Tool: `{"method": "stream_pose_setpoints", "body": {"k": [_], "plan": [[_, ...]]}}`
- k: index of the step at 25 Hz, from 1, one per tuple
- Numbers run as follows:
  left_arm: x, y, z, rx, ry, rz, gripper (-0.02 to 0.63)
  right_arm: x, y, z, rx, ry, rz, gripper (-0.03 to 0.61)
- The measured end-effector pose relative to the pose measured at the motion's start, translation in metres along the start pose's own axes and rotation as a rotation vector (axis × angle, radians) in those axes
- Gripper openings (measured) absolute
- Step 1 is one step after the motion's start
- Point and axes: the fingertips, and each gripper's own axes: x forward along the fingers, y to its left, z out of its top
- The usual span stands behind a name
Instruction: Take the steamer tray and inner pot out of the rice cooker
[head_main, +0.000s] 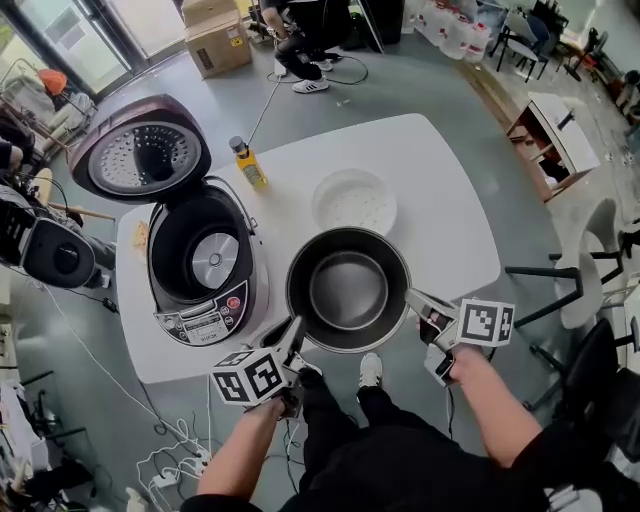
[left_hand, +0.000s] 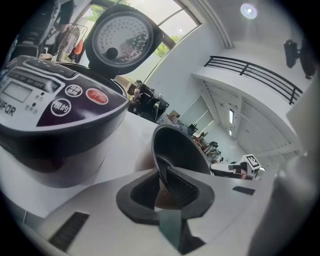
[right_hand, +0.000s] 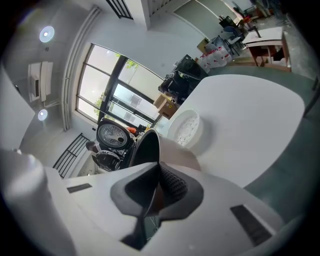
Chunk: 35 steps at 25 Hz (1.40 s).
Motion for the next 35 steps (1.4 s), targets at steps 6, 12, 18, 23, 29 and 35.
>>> {"method": "stream_pose_setpoints", "body": {"k": [6,12,18,23,29,35], "plan": [[0.004,0.013,-0.014,-0.017,0.017,0.015,0.049,0.007,-0.012,-0.014,0.013,0.024,-0.017,0.009],[0.014,0.02,-0.022,-0.036,0.028,0.016,0.049,0.014,-0.027,-0.018,0.027,0.028,-0.045,0.009],[0.023,0.021,-0.019,-0.025,0.022,0.011,0.051,0.02,-0.037,-0.014,0.035,0.014,-0.062,0.009],[0.032,0.021,-0.01,-0.025,0.012,0.009,0.054,0.026,-0.042,-0.005,0.045,-0.008,-0.07,0.012],[0.046,0.019,0.004,-0.033,-0.032,0.008,0.058,0.034,-0.046,0.016,0.027,-0.071,-0.084,0.014],[0.053,0.017,0.009,0.074,-0.073,0.045,0.093,0.039,-0.045,0.024,-0.139,-0.062,-0.126,0.017]]}}
